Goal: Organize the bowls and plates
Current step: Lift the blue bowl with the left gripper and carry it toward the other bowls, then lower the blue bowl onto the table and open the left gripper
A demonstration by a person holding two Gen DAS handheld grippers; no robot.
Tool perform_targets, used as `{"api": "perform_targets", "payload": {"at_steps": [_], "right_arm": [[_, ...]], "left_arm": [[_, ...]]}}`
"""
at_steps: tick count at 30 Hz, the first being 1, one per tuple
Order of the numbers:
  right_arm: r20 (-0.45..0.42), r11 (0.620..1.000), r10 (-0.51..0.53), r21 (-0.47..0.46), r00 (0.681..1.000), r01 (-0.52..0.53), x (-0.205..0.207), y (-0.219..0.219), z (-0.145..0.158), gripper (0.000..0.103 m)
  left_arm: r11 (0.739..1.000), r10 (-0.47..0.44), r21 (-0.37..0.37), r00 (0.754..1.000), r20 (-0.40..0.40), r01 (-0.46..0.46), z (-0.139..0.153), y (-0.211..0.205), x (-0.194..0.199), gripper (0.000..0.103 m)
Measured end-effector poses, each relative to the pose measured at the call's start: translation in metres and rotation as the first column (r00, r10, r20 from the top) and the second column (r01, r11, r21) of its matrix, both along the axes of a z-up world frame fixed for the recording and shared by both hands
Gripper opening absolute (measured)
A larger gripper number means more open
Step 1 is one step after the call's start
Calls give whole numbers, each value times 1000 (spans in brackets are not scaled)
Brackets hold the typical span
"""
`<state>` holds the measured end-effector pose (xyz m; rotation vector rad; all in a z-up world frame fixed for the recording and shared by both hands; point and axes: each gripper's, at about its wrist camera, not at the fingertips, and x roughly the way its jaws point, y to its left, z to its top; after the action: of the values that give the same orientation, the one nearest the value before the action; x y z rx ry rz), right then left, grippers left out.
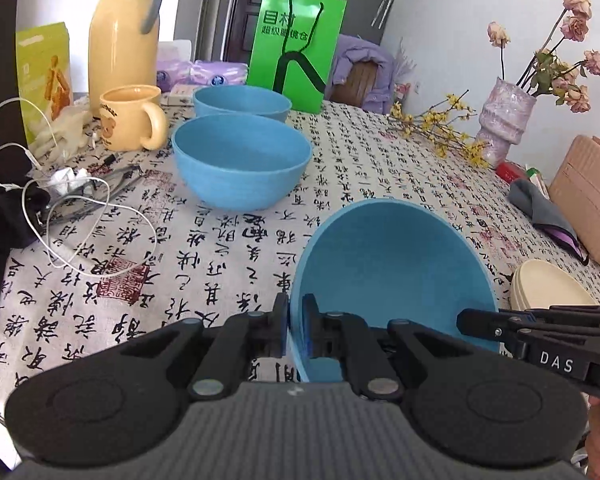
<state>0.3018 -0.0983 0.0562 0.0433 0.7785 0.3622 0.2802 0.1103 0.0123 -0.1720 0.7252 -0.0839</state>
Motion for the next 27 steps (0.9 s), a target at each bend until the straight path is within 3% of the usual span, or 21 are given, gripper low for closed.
{"api": "perform_targets", "payload": {"at_steps": [12, 14, 16, 18, 22, 23, 25, 27], "right_arm": [[-65, 999, -4, 48, 998, 7, 26, -2, -6, 17], [-47, 999, 5, 32, 999, -3, 29, 1, -5, 18], [-35, 1000, 22, 15, 999, -22, 30, 5, -5, 34], [-19, 999, 37, 18, 999, -37, 30, 6, -4, 45], [28, 1000, 17, 22, 999, -17, 26, 2, -3, 55], [50, 1000, 10, 29, 999, -11, 23, -1, -1, 57], [112, 1000, -5, 23, 994, 3, 11, -6, 4, 63], [199, 1000, -10, -4, 980, 11, -6, -9, 9, 68]], "left_arm": [[997, -77, -30, 997, -31, 76, -11, 11, 28, 11], [995, -89, -39, 996, -29, 88, -12, 13, 30, 18], [995, -91, -45, 996, -10, 90, -12, 15, 29, 44], [996, -83, -27, 996, 29, 84, -9, 16, 24, 47], [998, -66, 3, 993, 98, 66, -2, 20, 9, 65], [998, -53, 22, 990, 128, 50, 1, 20, 2, 67], [997, -23, 72, 978, 209, 8, 5, 19, -17, 84], [994, 22, 100, 963, 269, -51, 7, 15, -36, 90]]}}
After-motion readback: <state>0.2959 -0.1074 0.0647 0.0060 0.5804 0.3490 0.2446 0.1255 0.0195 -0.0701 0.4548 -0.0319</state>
